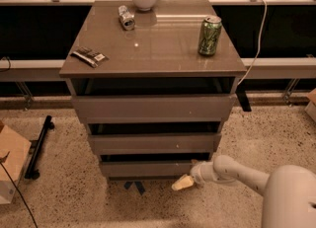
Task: Open bottom drawer
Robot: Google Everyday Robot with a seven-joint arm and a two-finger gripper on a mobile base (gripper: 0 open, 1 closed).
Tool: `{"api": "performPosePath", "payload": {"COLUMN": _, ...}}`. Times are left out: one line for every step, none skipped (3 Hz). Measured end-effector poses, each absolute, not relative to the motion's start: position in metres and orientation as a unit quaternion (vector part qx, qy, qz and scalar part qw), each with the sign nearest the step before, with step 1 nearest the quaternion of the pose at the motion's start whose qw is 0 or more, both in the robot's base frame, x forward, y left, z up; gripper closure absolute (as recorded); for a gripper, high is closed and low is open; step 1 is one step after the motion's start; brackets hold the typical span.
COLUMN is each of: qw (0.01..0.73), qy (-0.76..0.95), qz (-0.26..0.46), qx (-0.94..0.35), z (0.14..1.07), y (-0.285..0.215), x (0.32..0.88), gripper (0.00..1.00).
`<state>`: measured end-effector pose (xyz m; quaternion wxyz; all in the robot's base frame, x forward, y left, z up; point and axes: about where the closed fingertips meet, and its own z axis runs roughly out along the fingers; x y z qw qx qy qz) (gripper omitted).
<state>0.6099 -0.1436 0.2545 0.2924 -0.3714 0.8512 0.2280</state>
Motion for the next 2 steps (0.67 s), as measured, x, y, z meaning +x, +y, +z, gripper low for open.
{"api": "performPosePath", "payload": {"qw": 0.288, "qy": 0.850, "qz": 0.236, "qx": -0.373, "z": 0.242, "y": -0.144, "x": 0.625, "gripper": 0.00}}
{"api": "performPosePath", "payload": {"qw": 0.288, "qy": 0.850, "qz": 0.240, "qx": -0.371, "z": 0.232, "y": -0.147, "x": 0.640, "gripper": 0.00}}
